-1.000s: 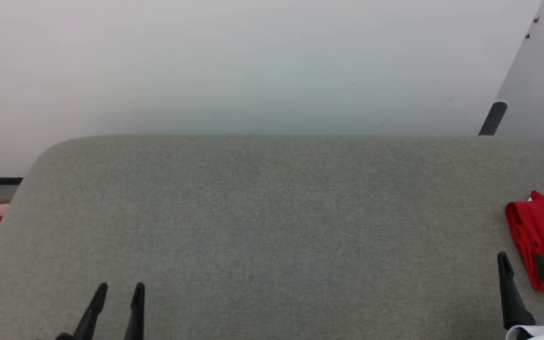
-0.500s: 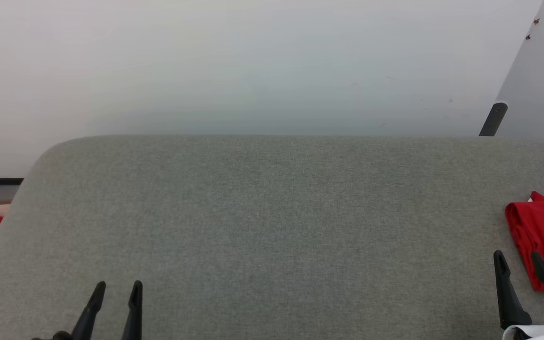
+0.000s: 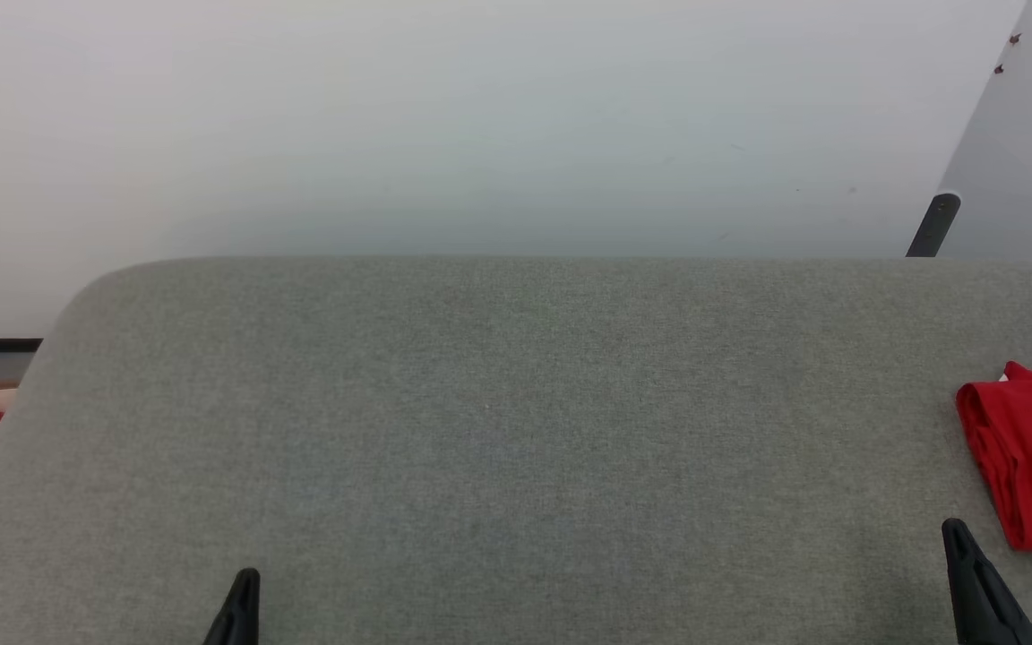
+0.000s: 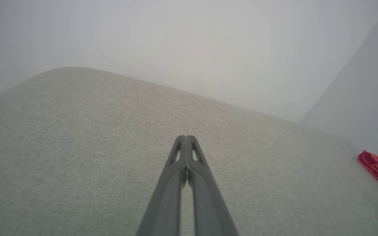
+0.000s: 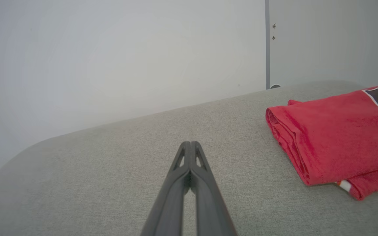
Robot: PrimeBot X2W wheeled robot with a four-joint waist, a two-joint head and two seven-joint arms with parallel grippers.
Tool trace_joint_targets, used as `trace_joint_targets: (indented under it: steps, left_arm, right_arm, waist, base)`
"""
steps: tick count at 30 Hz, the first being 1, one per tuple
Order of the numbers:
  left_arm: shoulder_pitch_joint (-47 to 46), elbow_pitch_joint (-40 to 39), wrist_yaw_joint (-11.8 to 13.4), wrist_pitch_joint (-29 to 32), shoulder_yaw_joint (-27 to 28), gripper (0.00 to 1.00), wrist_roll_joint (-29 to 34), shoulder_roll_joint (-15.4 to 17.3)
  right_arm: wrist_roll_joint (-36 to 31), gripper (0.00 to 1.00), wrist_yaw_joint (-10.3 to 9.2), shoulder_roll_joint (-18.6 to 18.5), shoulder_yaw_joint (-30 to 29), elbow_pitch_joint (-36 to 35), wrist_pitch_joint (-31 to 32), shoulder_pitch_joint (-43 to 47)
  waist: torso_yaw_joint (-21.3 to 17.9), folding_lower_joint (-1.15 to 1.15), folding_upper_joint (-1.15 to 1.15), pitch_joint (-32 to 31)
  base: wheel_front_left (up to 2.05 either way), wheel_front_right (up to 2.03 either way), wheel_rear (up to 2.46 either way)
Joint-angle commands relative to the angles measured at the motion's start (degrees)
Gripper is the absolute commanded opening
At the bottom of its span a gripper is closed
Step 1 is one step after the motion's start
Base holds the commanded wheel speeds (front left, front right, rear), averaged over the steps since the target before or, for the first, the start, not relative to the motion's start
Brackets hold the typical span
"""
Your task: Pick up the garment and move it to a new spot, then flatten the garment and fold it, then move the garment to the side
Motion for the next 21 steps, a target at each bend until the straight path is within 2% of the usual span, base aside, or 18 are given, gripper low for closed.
trace_joint_targets:
  steps: [1,21]
  left_arm:
    - [-1.55,-0.37,-0.04,0.46,0.58,0.0,-2.58,0.2]
    - [-6.35,3.02,-0.25,5.11,2.19,0.0,-19.07,-1.86]
  right_arm:
    - [2.71,0.0,0.0,-0.11,-0.33,-0.41,0.44,-1.52]
    - [20.0,0.0,-0.01,1.19,-1.0,3.02,3.66,-5.19]
  waist:
    - [-0.04,0.0,0.0,0.03]
    - [-0.43,0.0,0.0,0.36]
  base:
    - [0.0,0.0,0.0]
    - [0.0,0.0,0.0]
